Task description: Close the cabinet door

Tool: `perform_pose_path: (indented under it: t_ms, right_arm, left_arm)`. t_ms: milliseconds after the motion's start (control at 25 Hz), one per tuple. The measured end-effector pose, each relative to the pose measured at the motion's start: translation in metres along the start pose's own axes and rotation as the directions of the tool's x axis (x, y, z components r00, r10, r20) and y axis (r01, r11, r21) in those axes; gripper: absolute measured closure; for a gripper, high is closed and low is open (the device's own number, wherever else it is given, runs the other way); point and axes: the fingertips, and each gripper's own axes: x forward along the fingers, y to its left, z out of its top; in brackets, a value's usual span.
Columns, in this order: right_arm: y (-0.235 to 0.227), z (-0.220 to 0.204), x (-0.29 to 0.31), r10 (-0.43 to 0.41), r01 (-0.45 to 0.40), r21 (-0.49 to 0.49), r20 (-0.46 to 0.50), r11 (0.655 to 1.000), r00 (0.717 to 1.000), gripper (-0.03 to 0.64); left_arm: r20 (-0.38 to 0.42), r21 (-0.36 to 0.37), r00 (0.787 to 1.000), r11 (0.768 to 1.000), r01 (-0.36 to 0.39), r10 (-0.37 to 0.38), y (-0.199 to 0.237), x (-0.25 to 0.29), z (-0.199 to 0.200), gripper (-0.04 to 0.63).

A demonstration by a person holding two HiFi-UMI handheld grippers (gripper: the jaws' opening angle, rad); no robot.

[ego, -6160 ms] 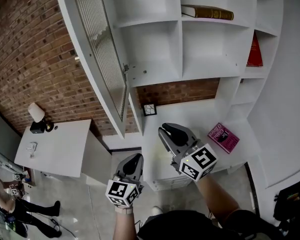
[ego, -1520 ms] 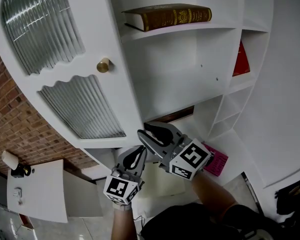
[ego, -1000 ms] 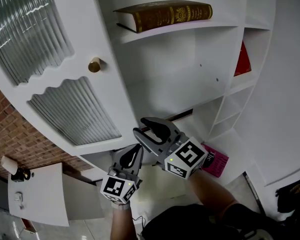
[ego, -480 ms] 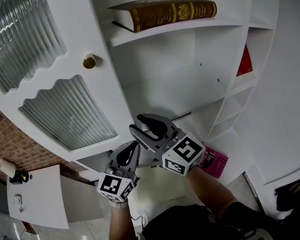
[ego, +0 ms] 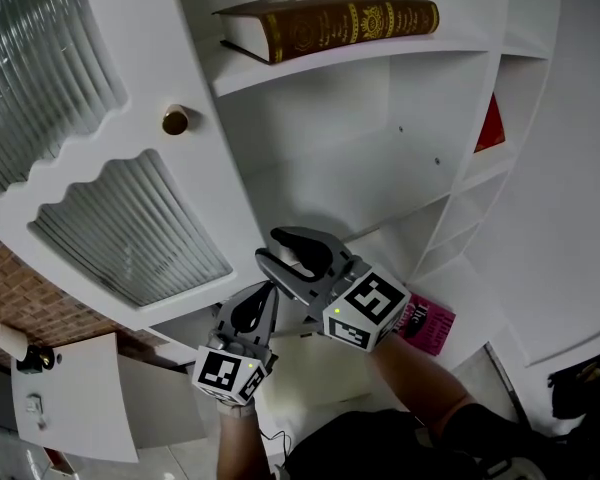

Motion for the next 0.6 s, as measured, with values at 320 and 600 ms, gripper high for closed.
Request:
perform_pose_path:
  t_ms: [320,600]
  right_arm:
    - [0.002,0.0,-0.002,-0.045,0.044,-0.044,-0.014,0.998,0.999,0.469]
    - [0.005,-0.005,-0.011,-0.08,0.077,-0.066,-0.039,0.995,0.996,0.506]
  left_arm:
    - [-0.008,-0.003,1.0,1.0,-0.023,0.023,0.003,-0.003,-0.001,0.58]
    - [-0.021,0.004,0.999,0.999,-0.039,0.039,0.002,-0.009,-0.005,0.58]
